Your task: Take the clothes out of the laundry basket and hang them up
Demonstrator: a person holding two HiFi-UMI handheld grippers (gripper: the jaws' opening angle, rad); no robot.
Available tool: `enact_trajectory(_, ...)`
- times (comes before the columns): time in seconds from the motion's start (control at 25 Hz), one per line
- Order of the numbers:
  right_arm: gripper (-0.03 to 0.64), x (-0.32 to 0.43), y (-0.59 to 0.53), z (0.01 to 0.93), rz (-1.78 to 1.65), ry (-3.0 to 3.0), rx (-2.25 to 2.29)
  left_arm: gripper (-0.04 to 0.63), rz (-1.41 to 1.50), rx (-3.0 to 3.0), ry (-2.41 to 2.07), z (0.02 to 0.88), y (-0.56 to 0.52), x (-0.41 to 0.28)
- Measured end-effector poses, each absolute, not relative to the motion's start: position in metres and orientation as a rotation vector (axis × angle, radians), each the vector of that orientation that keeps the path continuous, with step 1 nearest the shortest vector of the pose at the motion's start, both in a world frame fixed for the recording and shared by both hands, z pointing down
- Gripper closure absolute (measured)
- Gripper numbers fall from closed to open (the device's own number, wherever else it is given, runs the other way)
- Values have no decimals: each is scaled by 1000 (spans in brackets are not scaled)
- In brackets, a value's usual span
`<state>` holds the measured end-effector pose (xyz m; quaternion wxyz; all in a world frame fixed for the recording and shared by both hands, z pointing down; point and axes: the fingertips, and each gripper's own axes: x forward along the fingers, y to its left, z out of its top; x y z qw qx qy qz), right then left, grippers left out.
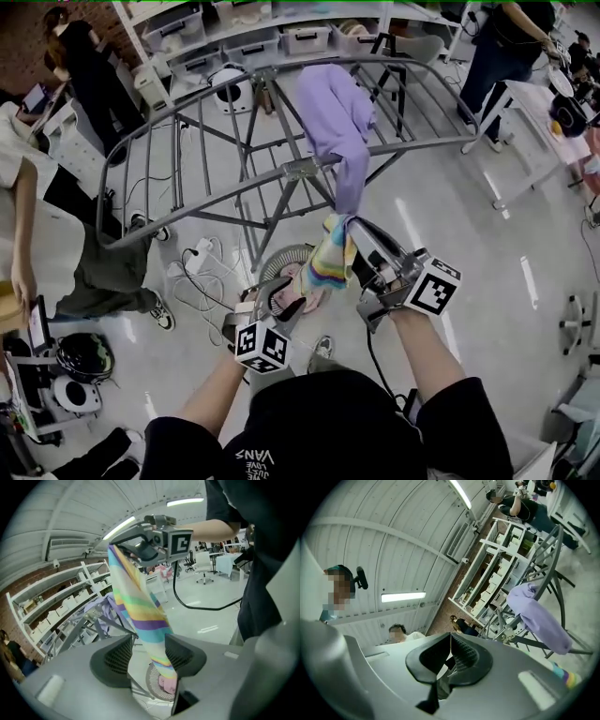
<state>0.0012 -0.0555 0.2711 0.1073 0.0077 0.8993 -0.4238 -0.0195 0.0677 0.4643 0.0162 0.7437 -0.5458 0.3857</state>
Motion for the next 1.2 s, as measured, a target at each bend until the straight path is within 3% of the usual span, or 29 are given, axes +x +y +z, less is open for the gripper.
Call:
enact_trajectory(0.28, 604, 0, -64, 254, -1259, 2590, -31, 402, 1016, 2407, -1617, 478, 42, 38)
enact_trajectory(0.88, 604, -16, -62, 225, -1226, 2577, -14, 408, 672, 2144, -1746, 513, -6, 29)
enact_trajectory(0.96, 604, -16, -65, 225, -1222, 2584, -17, 529, 648, 2129, -1761, 509, -6, 19)
enact_trajectory(1.2, 604, -10, -81, 223, -1201, 2601, -32, 577, 613, 2082, -1805, 494, 6, -14)
